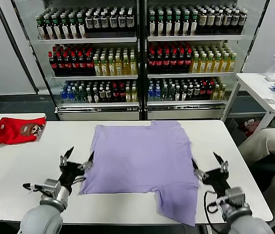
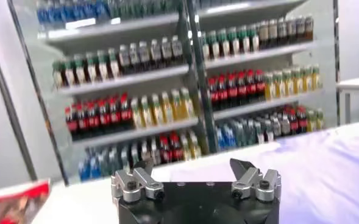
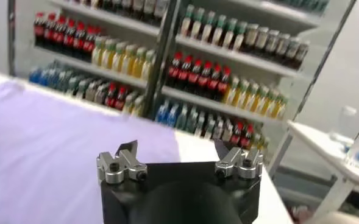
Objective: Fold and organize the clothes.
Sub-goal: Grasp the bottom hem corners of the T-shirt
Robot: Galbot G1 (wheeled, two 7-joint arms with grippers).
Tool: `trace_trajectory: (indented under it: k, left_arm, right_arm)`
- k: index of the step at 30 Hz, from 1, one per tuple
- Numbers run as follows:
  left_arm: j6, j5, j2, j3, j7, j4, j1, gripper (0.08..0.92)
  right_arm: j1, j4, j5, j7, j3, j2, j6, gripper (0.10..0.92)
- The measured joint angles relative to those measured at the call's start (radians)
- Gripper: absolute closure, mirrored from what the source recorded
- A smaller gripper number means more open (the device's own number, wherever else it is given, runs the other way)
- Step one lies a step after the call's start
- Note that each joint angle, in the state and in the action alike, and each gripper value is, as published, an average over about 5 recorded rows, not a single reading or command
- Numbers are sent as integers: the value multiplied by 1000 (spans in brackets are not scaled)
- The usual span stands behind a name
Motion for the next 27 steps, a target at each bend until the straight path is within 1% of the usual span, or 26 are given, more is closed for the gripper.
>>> trace_trajectory:
  k: [7,12,18,27]
  left_arm:
    - [59,-45,18,9,-68,-38,87,177]
    - [83,-67,27,4,-92,-44,132,177]
    - [97,-86,36,-10,-93,-30,150,177]
    - [105,-111,36,-14,-65,3,149,177]
  right_arm:
    - [-85,0,10,15,-12,-6,19,203]
    - [-131,-5,18,30,-27,-13,34,203]
    - [-155,-16,28,47,-47,-12,41,203]
    - [-168,-22,47,65,-78,-6,37,203]
